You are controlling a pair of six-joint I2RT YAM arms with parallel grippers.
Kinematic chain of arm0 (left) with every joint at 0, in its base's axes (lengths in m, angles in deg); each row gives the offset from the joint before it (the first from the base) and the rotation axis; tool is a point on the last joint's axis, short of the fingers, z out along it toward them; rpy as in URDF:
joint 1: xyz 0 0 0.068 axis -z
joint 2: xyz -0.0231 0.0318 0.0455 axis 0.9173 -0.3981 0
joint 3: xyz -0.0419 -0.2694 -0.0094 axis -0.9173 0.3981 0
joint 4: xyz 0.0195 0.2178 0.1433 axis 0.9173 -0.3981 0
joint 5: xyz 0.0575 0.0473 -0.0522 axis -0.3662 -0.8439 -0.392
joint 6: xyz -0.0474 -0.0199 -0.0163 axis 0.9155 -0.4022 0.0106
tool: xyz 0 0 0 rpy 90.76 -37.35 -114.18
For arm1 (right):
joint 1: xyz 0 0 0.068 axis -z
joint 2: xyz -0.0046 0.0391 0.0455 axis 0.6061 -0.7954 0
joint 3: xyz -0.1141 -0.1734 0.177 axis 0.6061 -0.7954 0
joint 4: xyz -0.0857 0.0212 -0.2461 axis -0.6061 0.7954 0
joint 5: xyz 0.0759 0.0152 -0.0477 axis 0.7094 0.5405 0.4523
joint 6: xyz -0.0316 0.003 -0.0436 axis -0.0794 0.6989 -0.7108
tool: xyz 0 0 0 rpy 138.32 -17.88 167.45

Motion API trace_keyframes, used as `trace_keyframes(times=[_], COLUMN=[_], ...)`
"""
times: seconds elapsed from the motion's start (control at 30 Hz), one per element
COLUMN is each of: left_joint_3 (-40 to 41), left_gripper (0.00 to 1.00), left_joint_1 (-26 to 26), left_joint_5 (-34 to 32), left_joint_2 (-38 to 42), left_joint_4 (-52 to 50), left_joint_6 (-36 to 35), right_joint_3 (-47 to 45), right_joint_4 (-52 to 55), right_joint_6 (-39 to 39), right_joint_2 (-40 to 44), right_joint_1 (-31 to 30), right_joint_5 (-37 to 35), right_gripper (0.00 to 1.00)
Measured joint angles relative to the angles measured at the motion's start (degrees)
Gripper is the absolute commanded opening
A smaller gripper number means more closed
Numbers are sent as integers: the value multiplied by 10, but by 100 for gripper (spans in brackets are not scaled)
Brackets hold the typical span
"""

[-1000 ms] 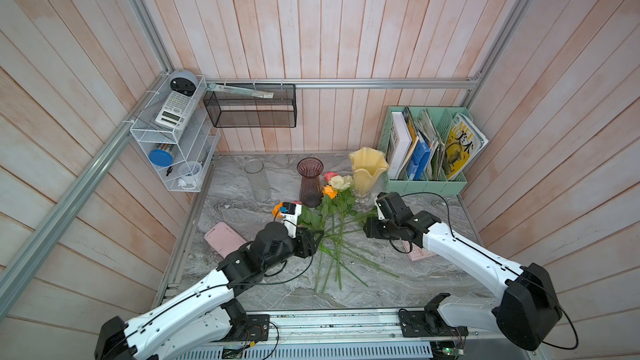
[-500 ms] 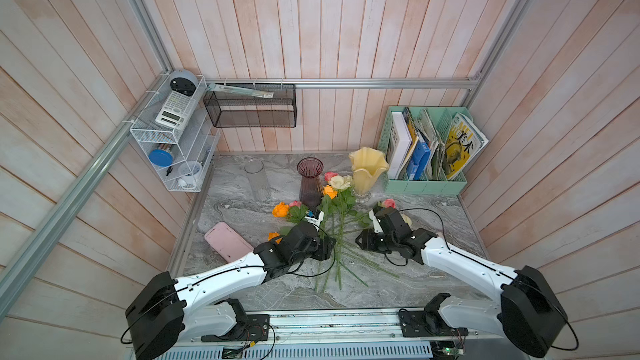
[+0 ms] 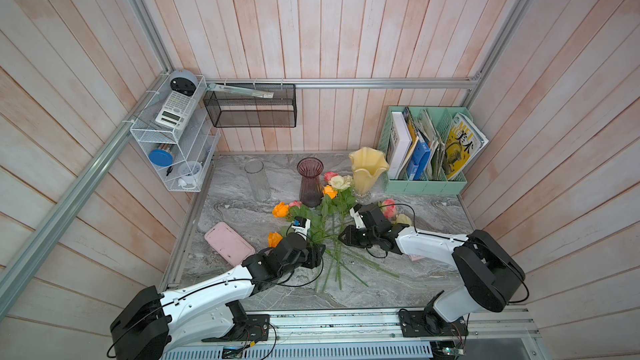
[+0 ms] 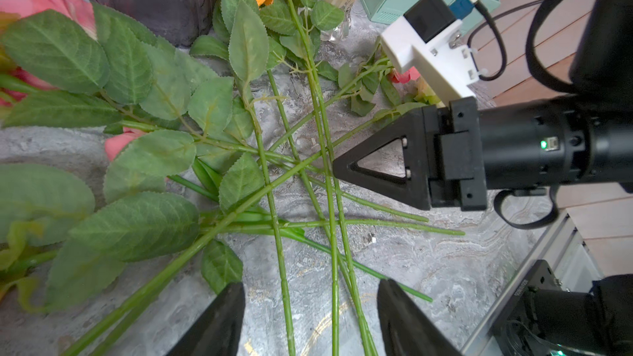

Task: Arrange the flowers in different vases according to their colors
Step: Pick up the flower at the center of the board.

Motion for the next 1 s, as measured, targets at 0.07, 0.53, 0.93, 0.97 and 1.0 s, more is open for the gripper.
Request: trace_keyframes(times=[0.07,0.53,0.93,0.97,1.0], left_joint_3=[1,4,8,8,8], left_gripper=[67,67,67,67,67], left_joint_1=[0,0,0,0,0], left_joint_5=[-3,-14,-26,-28,-28], left_joint_2=[3,9,16,16,16], left_joint_4=[0,0,-1,-1,-1], left_joint_6=[3,6,6,6,6], right_joint_3=[2,3,5,5,6], right_joint_4=[-8,-21,-33,-34,-34], right_joint_6=[0,-7,-17,-17,-19], right_joint_2=[-6,-26,-49,-49,-49], right_joint_1=[0,0,2,3,4], right_joint_5=[2,2,9,10,10], right_gripper=[29,18,3,2,1])
